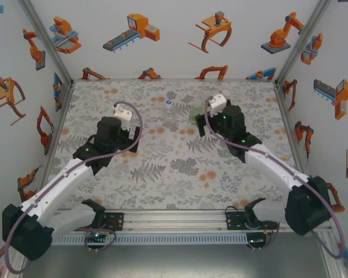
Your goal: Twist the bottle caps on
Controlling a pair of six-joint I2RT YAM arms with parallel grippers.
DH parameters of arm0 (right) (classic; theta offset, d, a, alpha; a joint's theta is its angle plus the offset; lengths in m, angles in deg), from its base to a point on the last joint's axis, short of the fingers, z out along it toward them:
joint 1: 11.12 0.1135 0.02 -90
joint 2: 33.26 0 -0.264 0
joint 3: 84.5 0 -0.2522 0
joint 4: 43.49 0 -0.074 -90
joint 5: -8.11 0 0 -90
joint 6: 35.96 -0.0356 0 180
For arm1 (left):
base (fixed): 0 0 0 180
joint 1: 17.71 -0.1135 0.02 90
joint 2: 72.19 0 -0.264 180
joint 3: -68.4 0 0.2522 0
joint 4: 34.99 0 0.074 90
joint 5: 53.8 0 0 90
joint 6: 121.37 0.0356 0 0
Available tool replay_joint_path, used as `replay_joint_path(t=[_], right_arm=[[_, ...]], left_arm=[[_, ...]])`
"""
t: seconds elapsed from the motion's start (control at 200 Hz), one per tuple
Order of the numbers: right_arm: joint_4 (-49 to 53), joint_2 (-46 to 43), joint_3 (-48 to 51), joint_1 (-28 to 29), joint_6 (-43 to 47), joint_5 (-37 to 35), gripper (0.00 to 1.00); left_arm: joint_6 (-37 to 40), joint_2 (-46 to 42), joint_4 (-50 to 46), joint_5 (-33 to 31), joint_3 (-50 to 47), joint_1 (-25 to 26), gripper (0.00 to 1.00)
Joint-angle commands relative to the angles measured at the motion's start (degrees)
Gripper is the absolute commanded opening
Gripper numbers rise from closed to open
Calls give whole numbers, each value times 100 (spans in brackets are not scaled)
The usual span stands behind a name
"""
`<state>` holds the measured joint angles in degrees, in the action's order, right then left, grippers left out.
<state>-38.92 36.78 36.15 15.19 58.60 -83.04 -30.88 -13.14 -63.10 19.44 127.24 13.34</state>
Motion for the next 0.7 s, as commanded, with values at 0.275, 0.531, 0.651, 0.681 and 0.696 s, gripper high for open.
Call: replay_joint_path(t=[0.275, 0.531, 0.651, 0.681, 0.696], right_arm=[[-896, -413, 1847, -2072, -46, -279, 99], [-2615, 755, 2192, -2618, -193, 124, 99], [-3139, 1183, 2114, -2906, -584, 635, 99], [-3353, 1353, 2183, -2951, -607, 703, 99], [-3461, 1429, 2211, -2965, -617, 733, 99]], left_arm=[[544, 480, 2391, 418, -1371, -1636, 97], [444, 1403, 4584, 1216, -2214, -2432, 97], [296, 1810, 5155, 1365, -2217, -2661, 97], [217, 1938, 5330, 1446, -2202, -2732, 97], [147, 2003, 5344, 1479, -2163, -2766, 97]])
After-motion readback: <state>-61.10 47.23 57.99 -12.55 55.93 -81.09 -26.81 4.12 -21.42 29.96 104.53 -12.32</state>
